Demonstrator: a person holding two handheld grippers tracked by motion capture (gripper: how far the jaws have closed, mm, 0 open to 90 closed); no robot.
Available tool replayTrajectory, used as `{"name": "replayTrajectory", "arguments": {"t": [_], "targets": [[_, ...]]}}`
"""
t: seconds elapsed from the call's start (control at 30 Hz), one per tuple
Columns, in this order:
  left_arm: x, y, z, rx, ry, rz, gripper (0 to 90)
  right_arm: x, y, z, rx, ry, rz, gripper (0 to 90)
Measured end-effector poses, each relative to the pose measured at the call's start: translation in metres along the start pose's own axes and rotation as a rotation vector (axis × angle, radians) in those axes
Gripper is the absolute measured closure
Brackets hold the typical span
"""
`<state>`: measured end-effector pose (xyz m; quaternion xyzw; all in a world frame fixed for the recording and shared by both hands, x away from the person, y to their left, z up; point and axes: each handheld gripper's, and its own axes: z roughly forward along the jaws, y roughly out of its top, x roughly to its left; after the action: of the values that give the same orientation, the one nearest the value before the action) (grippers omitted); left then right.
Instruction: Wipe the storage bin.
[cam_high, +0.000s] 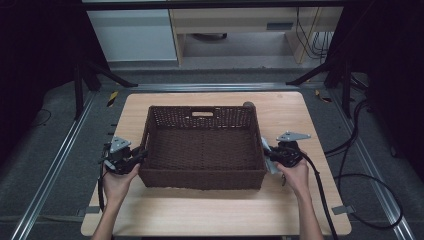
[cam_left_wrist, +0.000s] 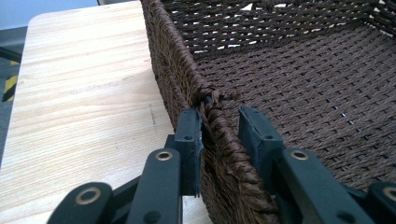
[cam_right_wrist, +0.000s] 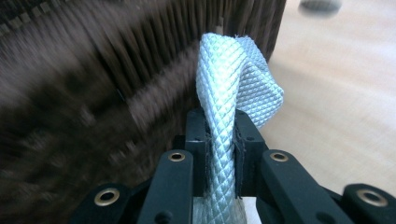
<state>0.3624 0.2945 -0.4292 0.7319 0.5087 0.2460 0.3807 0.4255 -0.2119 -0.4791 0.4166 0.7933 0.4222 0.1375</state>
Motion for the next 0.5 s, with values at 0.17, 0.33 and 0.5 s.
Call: {"name": "replayTrajectory", "arguments": {"t": [0.17,0.33,0.5], "targets": [[0.001,0.000,0.000,-0.003,0.000,0.002,68.7,0.005,-0.008,0.015,0.062,-0.005,0.003,79.9],[0.001,0.000,0.000,-0.002,-0.001,0.002,68.6,0.005,0.002,-0.001,-0.032,-0.004,0.005,80.0],[0.001,0.000,0.000,-0.002,-0.001,0.003,68.6,0.008,0.017,-0.028,-0.166,0.005,-0.007,80.0]]}}
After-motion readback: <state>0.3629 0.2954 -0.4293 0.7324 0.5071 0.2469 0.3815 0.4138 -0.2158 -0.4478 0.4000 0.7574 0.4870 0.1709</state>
